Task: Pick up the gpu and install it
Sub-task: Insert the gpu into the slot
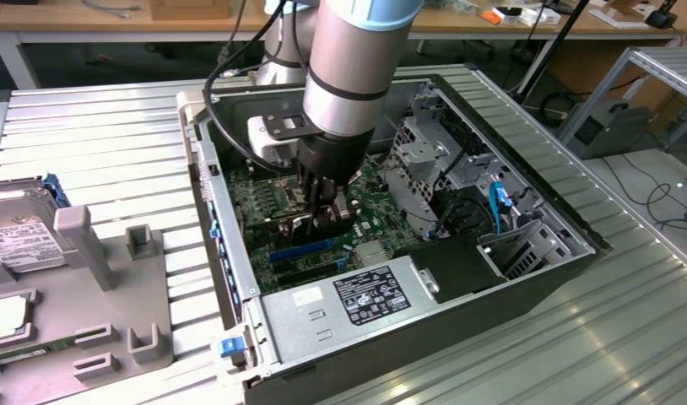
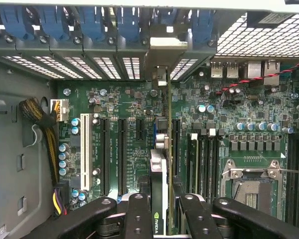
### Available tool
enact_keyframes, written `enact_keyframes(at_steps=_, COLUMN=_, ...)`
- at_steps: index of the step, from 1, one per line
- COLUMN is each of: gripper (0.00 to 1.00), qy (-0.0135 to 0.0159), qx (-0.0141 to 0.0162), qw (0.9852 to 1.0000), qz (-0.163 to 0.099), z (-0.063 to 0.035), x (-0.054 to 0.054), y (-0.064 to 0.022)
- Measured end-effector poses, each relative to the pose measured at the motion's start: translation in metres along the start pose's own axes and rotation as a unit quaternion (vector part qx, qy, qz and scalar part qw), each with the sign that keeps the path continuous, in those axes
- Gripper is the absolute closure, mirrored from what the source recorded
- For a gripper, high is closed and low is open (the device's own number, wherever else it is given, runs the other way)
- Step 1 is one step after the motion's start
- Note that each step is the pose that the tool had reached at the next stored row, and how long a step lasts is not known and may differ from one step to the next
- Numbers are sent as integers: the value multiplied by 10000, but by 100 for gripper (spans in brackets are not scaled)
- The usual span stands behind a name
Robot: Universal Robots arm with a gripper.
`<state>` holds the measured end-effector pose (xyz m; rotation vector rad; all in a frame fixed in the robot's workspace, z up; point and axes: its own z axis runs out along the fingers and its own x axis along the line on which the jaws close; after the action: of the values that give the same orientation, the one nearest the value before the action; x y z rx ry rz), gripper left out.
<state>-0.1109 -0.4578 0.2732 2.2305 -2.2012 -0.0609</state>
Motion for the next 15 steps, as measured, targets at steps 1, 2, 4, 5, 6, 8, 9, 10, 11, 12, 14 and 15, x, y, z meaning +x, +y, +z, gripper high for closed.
enact_keyframes(at_steps=1, gripper=73, qy=0, qx=0, qw=10000, qz=0, z=0, x=0, y=0)
enact_keyframes(at_steps=2, gripper=73, qy=-1, qx=0, qw=10000, qz=1, z=1, x=3, y=1)
enact_keyframes(at_steps=4, gripper=73, qy=6, qx=1, qw=10000, qz=0, z=6, x=9, y=15)
enact_keyframes(at_steps=5, gripper=73, qy=10, qx=0, qw=10000, qz=0, z=8, x=11, y=21)
enact_keyframes(at_steps=6, gripper=73, qy=11, qx=0, qw=10000, qz=0, z=10, x=12, y=21)
enact_keyframes(at_steps=8, gripper=73, qy=9, qx=0, qw=10000, qz=16, z=18, x=12, y=22)
enact_keyframes(at_steps=9, gripper=73, qy=8, qx=1, qw=10000, qz=62, z=21, x=12, y=22)
enact_keyframes(at_steps=10, gripper=73, qy=7, qx=2, qw=10000, qz=99, z=23, x=12, y=21)
enact_keyframes(at_steps=11, gripper=73, qy=6, qx=3, qw=9999, qz=102, z=24, x=12, y=21)
enact_keyframes(at_steps=12, gripper=73, qy=4, qx=3, qw=9999, qz=103, z=24, x=12, y=21)
enact_keyframes(at_steps=14, gripper=73, qy=3, qx=3, qw=9999, qz=110, z=25, x=15, y=21)
enact_keyframes(at_steps=15, gripper=73, qy=4, qx=3, qw=9999, qz=122, z=26, x=15, y=21)
